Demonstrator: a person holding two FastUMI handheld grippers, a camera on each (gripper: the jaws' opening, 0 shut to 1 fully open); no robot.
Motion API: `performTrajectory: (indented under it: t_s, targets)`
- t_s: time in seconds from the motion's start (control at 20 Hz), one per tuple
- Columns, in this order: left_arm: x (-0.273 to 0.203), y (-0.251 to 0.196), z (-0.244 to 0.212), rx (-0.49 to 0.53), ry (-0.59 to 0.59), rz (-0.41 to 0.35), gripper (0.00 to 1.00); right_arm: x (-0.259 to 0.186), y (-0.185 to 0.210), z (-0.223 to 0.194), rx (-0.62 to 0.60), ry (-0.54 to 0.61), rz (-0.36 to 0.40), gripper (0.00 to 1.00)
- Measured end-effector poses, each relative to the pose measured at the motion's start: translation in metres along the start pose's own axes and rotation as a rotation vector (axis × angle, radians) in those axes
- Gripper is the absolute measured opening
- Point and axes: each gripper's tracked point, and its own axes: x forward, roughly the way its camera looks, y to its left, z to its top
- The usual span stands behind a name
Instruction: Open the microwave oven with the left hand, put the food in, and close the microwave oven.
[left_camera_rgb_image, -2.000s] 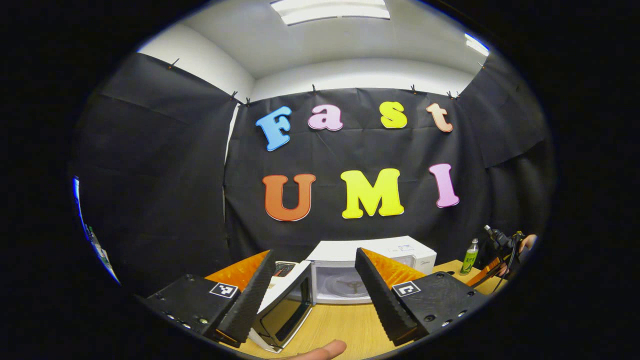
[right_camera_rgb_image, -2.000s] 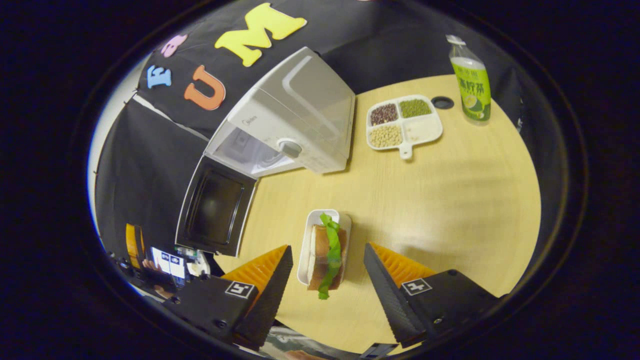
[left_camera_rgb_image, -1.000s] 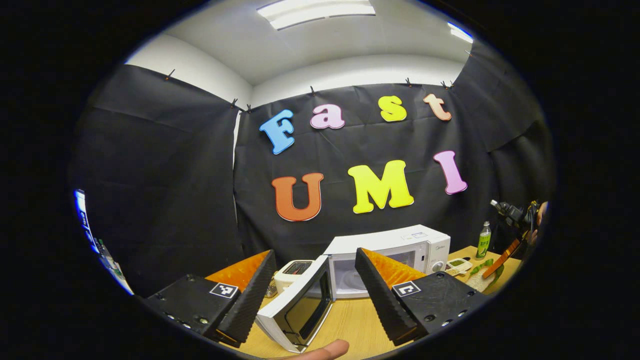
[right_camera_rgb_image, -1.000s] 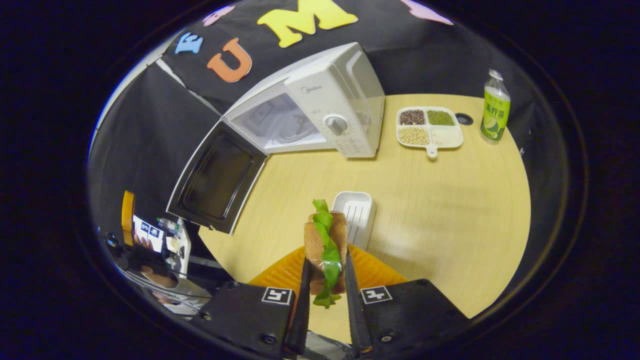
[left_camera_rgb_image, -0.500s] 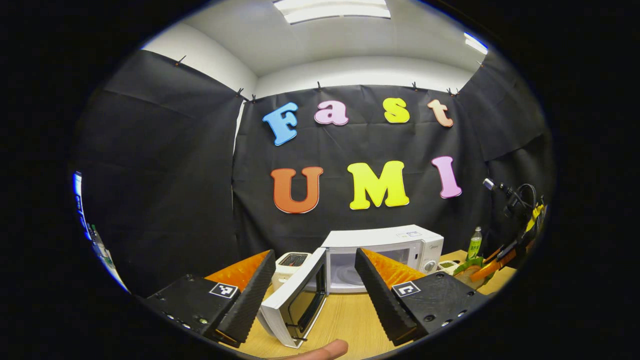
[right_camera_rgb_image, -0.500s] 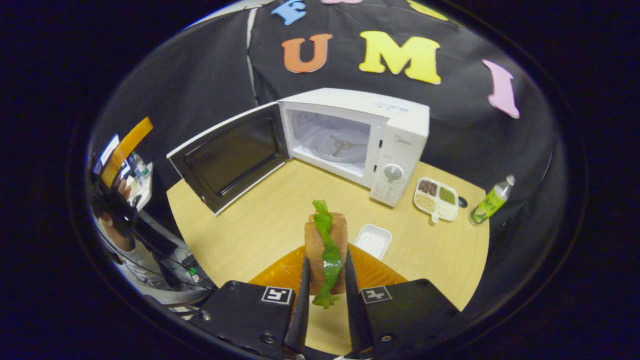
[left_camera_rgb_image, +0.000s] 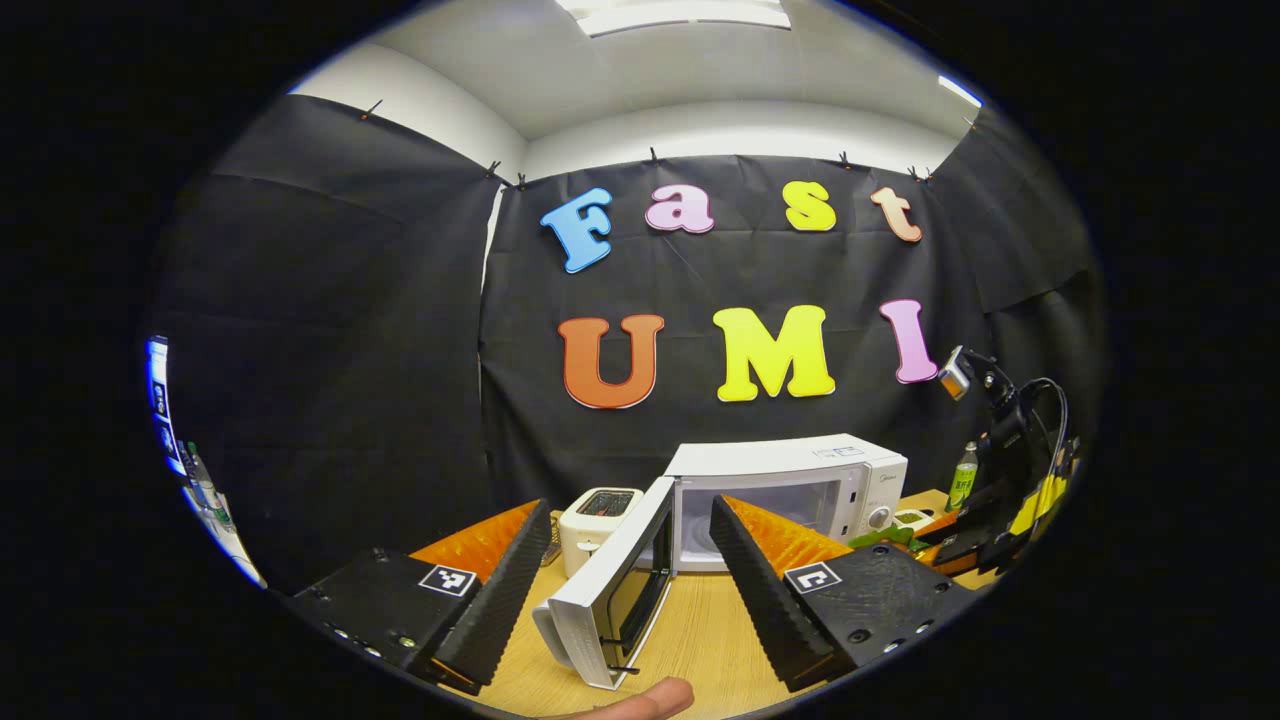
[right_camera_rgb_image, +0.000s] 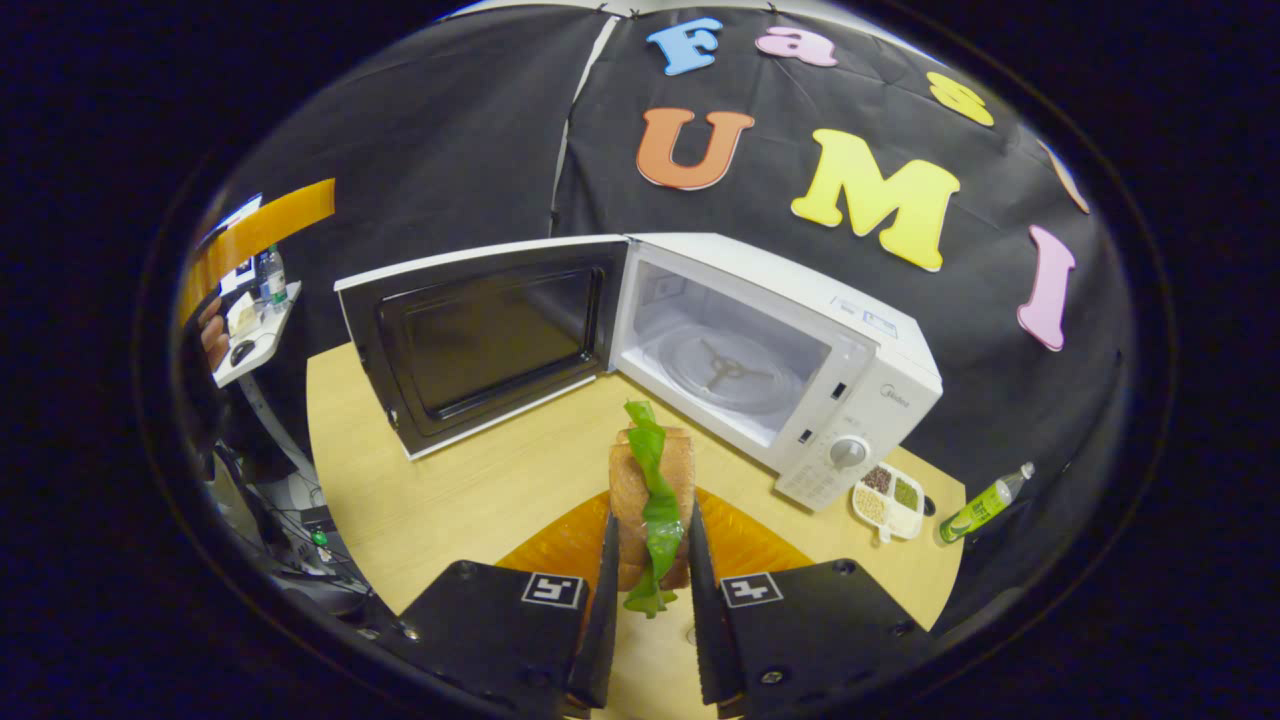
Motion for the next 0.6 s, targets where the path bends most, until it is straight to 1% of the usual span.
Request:
performTrajectory:
  t_s: [0.05, 0.2, 0.3, 0.4, 0.5, 0.6]
  targets:
    - [-0.001, 0.002, 0.000, -0.001, -0.003, 0.010, 0.96, 0.008, 0.004, 0.005, 0.000, -0.027, -0.008, 0.37]
    - [0.001, 0.007, 0.005, 0.002, -0.022, 0.032, 0.96, 0.032, 0.014, 0.020, 0.032, -0.094, -0.026, 0.37]
    - [0.002, 0.004, 0.003, 0.002, -0.025, 0.022, 0.96, 0.047, 0.018, 0.033, 0.074, -0.134, -0.032, 0.37]
    - [0.002, 0.001, 0.000, 0.025, -0.017, 0.002, 0.95, 0.060, 0.011, 0.050, 0.096, -0.200, -0.080, 0.37]
    - [0.003, 0.003, -0.001, 0.049, -0.018, 0.004, 0.96, 0.073, 0.003, 0.066, 0.113, -0.269, -0.133, 0.36]
    - [0.005, 0.000, -0.006, 0.042, -0.003, -0.011, 0.96, 0.088, -0.002, 0.077, 0.150, -0.327, -0.156, 0.37]
